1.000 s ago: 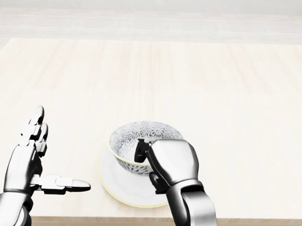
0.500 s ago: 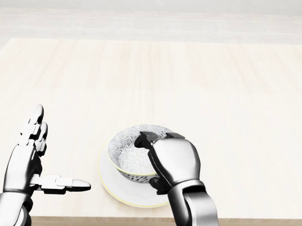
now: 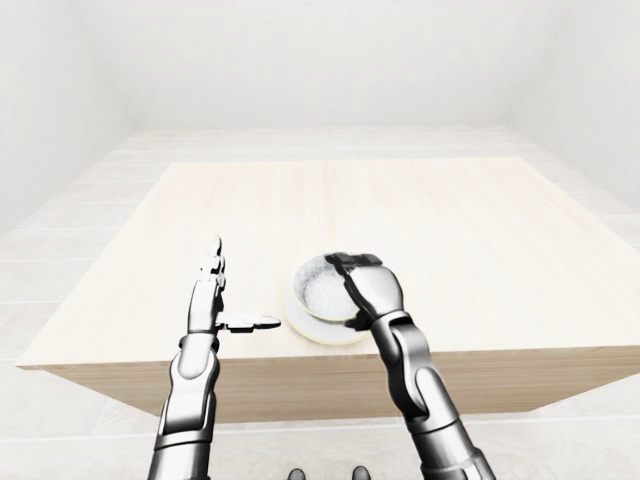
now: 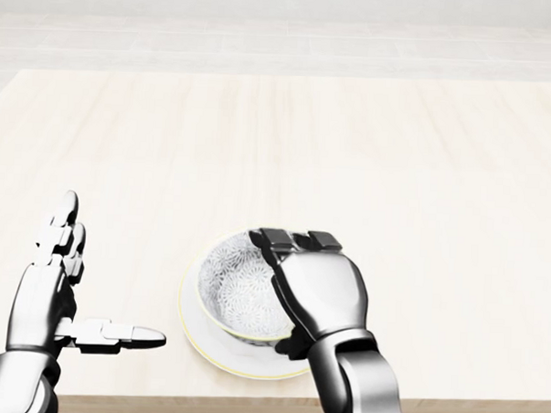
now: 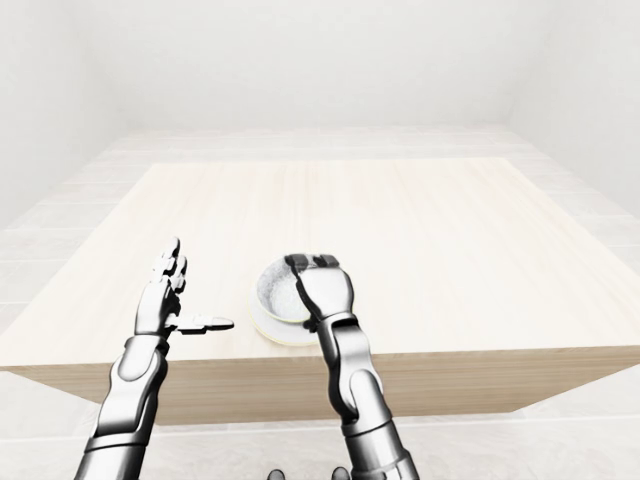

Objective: Put the bowl on the plate.

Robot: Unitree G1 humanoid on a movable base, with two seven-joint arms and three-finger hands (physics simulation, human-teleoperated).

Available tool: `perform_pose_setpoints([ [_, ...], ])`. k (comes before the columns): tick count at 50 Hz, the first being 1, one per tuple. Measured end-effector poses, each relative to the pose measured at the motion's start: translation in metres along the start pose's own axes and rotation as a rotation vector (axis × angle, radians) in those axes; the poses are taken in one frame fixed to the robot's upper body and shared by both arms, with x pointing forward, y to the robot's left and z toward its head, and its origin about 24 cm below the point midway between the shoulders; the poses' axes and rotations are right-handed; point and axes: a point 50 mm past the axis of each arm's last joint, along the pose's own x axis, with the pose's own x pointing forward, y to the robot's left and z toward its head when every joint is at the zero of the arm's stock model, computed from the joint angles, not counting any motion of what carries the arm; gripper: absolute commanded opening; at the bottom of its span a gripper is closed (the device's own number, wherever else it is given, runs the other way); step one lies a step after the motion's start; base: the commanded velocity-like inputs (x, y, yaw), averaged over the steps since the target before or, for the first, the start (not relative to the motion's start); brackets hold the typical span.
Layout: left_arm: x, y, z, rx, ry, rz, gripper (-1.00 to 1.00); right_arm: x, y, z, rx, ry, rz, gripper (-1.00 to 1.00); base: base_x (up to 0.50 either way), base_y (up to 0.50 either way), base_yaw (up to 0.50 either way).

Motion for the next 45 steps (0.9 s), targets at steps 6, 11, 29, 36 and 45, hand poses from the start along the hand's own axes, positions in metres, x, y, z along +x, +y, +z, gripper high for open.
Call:
perform_pose_setpoints([
  [6,0.000,0.000,0.000,0.002,-0.001,0.003,1.00,-0.001,-0.002,0.000,0.000,0.000,-0.003,0.91,0.00,0.00,0.00],
  [11,0.000,0.000,0.000,0.003,-0.002,0.004,1.00,-0.003,-0.003,-0.001,0.001,0.000,-0.002,1.00,0.00,0.00,0.00],
  [29,-0.002,0.000,0.000,-0.003,-0.003,0.003,1.00,-0.014,-0.014,0.004,0.014,-0.019,0.010,1.00,0.00,0.00,0.00],
  [36,-0.002,0.001,-0.001,-0.004,0.001,0.001,1.00,-0.020,-0.030,0.008,0.040,-0.040,-0.026,1.00,0.00,0.00,0.00],
  [45,-0.002,0.002,0.000,-0.006,0.003,0.002,1.00,-0.033,-0.061,0.014,0.087,-0.085,-0.120,1.00,0.00,0.00,0.00],
])
